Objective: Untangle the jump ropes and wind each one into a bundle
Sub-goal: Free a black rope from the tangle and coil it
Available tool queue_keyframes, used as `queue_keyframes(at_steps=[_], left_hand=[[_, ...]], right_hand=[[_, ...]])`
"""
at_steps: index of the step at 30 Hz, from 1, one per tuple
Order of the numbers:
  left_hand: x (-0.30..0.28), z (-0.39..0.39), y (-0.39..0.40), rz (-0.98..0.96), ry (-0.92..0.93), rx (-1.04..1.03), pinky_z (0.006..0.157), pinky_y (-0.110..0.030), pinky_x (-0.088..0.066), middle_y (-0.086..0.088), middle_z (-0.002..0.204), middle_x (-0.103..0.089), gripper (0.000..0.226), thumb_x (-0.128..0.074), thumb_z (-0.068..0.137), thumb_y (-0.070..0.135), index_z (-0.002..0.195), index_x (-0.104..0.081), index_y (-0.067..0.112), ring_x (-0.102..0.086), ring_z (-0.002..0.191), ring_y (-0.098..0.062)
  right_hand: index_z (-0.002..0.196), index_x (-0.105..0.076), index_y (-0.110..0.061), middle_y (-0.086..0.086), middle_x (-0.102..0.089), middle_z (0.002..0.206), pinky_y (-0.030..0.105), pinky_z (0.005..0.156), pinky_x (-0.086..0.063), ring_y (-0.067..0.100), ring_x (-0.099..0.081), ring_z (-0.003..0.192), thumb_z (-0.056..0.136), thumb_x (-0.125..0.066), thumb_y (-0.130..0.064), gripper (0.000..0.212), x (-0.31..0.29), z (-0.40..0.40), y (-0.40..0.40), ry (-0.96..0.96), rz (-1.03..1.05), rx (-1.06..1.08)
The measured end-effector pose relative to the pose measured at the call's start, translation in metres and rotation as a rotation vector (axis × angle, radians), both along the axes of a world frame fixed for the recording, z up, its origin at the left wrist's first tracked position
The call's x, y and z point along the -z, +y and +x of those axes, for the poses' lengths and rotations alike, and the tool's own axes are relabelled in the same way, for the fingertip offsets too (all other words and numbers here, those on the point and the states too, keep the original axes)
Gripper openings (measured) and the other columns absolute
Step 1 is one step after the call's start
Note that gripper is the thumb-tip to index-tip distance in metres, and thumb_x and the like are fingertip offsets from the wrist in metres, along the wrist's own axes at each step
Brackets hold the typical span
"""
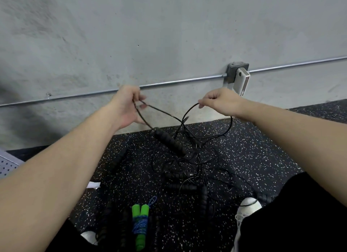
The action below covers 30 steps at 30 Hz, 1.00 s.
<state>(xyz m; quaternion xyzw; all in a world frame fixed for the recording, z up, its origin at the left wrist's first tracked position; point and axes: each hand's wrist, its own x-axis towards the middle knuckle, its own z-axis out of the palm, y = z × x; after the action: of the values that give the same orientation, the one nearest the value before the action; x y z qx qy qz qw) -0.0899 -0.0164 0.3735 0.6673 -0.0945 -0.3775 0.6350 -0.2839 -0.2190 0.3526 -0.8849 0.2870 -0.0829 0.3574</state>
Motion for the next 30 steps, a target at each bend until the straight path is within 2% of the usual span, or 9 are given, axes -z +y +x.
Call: queue_keyframes(at_steps=[2,4,6,10,15,21,26,28,30], left_hand=[[0.004,0.004,0.002,0.173,-0.044,0.035,0.063,-0.062,-0.058,-0.013,0.117,-0.055,0.031,-0.033,0.093,-0.001,0.119,-0.048,0.007,-0.066,0.101,-0.036],[0.006,0.001,0.0,0.265,-0.102,0.079,0.052,-0.045,-0.059,-0.021,0.114,-0.061,0.041,-0.027,0.099,0.001,0.14,-0.032,0.004,-0.069,0.075,-0.032],[0.004,-0.006,-0.005,0.323,-0.222,0.09,0.044,-0.031,-0.051,-0.02,0.107,-0.068,0.036,-0.027,0.103,0.006,0.137,-0.035,0.007,-0.052,0.053,-0.019],[-0.004,-0.007,-0.012,0.481,-0.598,0.187,0.042,-0.023,-0.027,-0.006,0.115,-0.067,0.034,-0.028,0.105,0.016,0.131,-0.05,0.018,-0.031,0.051,-0.011],[-0.012,-0.007,-0.011,0.579,-0.956,0.317,0.058,-0.028,-0.037,0.004,0.101,-0.071,0.035,-0.034,0.111,0.03,0.123,-0.066,0.02,-0.048,0.068,-0.012],[-0.018,-0.019,-0.013,0.401,-0.979,0.343,0.055,-0.021,-0.036,-0.001,0.084,-0.06,0.032,-0.039,0.11,0.035,0.109,-0.07,0.024,-0.045,0.066,-0.01],[-0.024,-0.023,-0.014,0.315,-0.952,0.408,0.055,-0.02,-0.034,0.002,0.08,-0.054,0.028,-0.044,0.108,0.036,0.104,-0.072,0.032,-0.043,0.066,-0.009],[-0.025,-0.025,-0.014,0.298,-0.938,0.447,0.056,-0.021,-0.034,0.003,0.078,-0.052,0.027,-0.046,0.108,0.038,0.102,-0.072,0.036,-0.042,0.062,-0.007],[-0.026,-0.027,-0.015,0.28,-0.936,0.477,0.06,-0.026,-0.034,0.002,0.078,-0.051,0.027,-0.046,0.108,0.038,0.101,-0.072,0.037,-0.042,0.065,-0.011]], right_hand=[[0.086,-0.075,-0.025,-0.015,-0.044,0.042,0.013,0.044,-0.031,0.003,-0.044,0.044,0.098,-0.06,-0.039,0.025,0.0,0.001,-0.001,-0.031,0.03,0.032],[0.089,-0.076,-0.02,-0.009,-0.038,0.052,0.021,0.043,-0.03,0.011,-0.034,0.048,0.097,-0.061,-0.04,0.026,0.002,0.002,-0.006,-0.109,0.19,0.079],[0.095,-0.075,-0.017,-0.008,-0.037,0.055,0.022,0.044,-0.028,0.011,-0.031,0.048,0.098,-0.061,-0.039,0.026,0.0,0.002,-0.008,-0.183,0.301,0.122],[0.098,-0.075,-0.016,-0.008,-0.04,0.057,0.022,0.044,-0.028,0.009,-0.031,0.048,0.098,-0.06,-0.04,0.028,-0.004,0.001,-0.007,-0.213,0.348,0.132],[0.09,-0.07,-0.02,-0.001,-0.048,0.067,0.021,0.043,-0.027,0.014,-0.033,0.053,0.098,-0.054,-0.034,0.023,-0.004,0.002,-0.008,-0.136,0.246,0.221],[0.097,-0.064,-0.011,0.005,-0.053,0.073,0.023,0.046,-0.04,0.018,-0.044,0.057,0.099,-0.045,-0.025,0.023,0.0,0.0,-0.011,-0.003,0.166,0.273],[0.122,-0.054,-0.002,0.017,-0.07,0.075,0.027,0.044,-0.05,0.023,-0.054,0.047,0.104,-0.039,-0.015,0.027,0.003,-0.001,-0.003,0.491,0.009,0.128],[0.146,-0.039,-0.011,0.025,-0.073,0.095,0.03,0.047,-0.051,0.026,-0.059,0.051,0.101,-0.035,-0.004,0.046,0.002,0.001,0.0,0.595,-0.064,0.098],[0.16,-0.007,-0.03,0.029,-0.06,0.131,0.033,0.052,-0.052,0.027,-0.062,0.06,0.097,-0.04,0.001,0.078,0.001,0.005,0.001,0.624,-0.17,0.058]])
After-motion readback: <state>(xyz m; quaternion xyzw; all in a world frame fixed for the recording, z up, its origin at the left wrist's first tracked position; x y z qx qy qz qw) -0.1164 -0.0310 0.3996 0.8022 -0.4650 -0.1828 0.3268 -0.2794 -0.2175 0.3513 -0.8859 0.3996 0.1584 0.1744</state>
